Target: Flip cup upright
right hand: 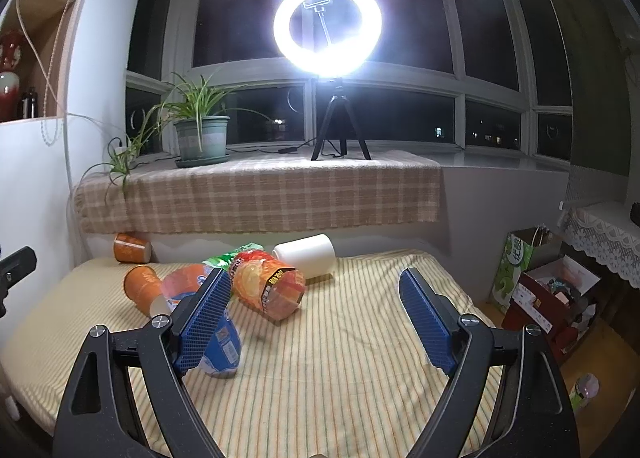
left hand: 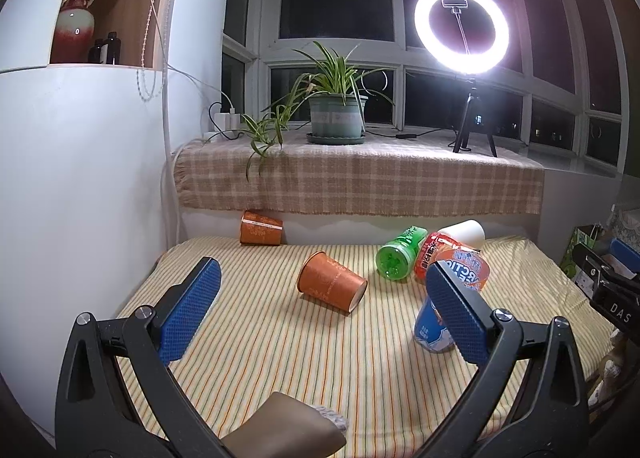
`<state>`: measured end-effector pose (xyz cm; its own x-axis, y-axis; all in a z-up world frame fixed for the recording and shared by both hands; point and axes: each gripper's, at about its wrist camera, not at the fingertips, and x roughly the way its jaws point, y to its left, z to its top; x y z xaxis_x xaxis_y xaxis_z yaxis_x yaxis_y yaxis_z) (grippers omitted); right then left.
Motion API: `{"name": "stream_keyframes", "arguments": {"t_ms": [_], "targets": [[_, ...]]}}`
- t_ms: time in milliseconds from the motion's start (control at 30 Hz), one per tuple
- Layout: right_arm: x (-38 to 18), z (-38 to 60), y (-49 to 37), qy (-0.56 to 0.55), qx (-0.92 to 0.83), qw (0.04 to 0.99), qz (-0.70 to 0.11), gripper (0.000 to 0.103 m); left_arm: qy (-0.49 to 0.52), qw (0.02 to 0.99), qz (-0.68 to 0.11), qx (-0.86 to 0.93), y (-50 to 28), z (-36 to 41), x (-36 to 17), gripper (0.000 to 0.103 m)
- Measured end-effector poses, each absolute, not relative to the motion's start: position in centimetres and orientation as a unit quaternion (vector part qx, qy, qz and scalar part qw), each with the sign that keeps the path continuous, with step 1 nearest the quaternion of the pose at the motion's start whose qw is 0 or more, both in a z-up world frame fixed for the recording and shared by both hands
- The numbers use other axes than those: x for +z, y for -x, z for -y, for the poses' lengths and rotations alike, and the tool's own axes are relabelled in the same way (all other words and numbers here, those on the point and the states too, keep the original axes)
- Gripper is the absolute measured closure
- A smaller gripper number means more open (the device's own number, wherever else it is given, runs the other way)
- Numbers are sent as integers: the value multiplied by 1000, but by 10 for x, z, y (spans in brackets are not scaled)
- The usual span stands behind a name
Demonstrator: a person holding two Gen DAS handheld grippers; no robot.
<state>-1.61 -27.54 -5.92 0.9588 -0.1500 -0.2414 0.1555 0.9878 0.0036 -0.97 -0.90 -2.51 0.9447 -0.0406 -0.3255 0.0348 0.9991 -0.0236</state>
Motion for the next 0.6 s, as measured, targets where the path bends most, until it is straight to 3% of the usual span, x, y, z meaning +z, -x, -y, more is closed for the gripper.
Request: {"name": "stream_keyframes", "arguments": {"t_ms": [600], "targets": [[-61, 279, 16, -13, -78, 989, -126, 17, 9, 987, -158, -13, 8, 10, -22, 0]]}}
